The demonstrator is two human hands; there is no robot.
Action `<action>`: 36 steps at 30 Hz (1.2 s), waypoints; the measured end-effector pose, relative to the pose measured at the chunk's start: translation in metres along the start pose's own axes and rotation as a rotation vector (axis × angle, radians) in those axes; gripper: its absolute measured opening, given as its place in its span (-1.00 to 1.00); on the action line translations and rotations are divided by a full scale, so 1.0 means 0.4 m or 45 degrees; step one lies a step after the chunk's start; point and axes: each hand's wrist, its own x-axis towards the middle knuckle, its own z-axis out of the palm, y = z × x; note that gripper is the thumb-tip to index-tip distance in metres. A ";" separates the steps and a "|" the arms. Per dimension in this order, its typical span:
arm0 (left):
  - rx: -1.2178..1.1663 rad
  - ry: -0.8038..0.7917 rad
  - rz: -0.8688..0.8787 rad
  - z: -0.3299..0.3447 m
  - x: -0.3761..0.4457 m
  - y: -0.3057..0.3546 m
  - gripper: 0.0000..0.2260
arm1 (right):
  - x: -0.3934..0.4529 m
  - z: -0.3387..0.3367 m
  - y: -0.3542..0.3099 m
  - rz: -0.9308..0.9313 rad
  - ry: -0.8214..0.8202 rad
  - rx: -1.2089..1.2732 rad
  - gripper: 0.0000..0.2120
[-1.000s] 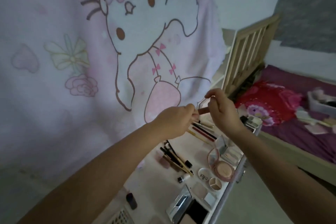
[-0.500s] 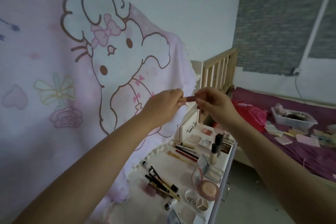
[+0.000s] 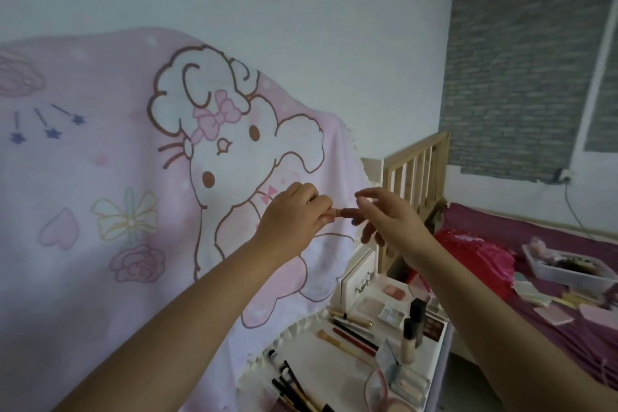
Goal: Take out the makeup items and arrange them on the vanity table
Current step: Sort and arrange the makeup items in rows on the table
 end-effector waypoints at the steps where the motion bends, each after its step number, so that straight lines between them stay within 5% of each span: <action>1: 0.000 0.012 0.016 -0.002 0.004 0.000 -0.85 | 0.007 -0.003 -0.002 -0.002 0.016 -0.099 -0.82; 7: 0.041 0.112 -0.004 0.006 -0.002 -0.011 -0.83 | 0.013 0.000 0.013 -0.178 0.138 -0.066 -0.80; 10: 0.097 0.142 0.027 0.004 0.002 -0.016 -0.82 | 0.020 -0.001 0.005 -0.017 0.054 0.007 -0.91; 12: 0.125 0.154 0.038 0.001 0.003 -0.018 -0.81 | 0.024 -0.001 0.006 0.054 0.005 -0.095 -0.80; 17: 0.113 0.143 -0.026 0.008 -0.007 -0.016 -0.83 | 0.015 -0.005 0.012 -0.059 0.051 0.002 -0.83; 21: 0.117 0.138 -0.023 0.016 -0.022 -0.007 -0.82 | 0.006 -0.004 0.025 0.082 -0.023 0.056 -0.89; 24: 0.129 0.118 0.010 0.019 -0.029 -0.004 -0.81 | 0.006 -0.001 0.041 0.087 -0.019 -0.133 -0.79; 28: 0.118 0.126 -0.013 0.021 -0.037 -0.009 -0.81 | -0.003 0.000 0.051 -0.005 -0.029 0.065 -0.73; 36: 0.044 0.045 -0.033 0.067 -0.095 0.001 -0.85 | -0.032 0.023 0.095 0.190 -0.068 0.060 -0.85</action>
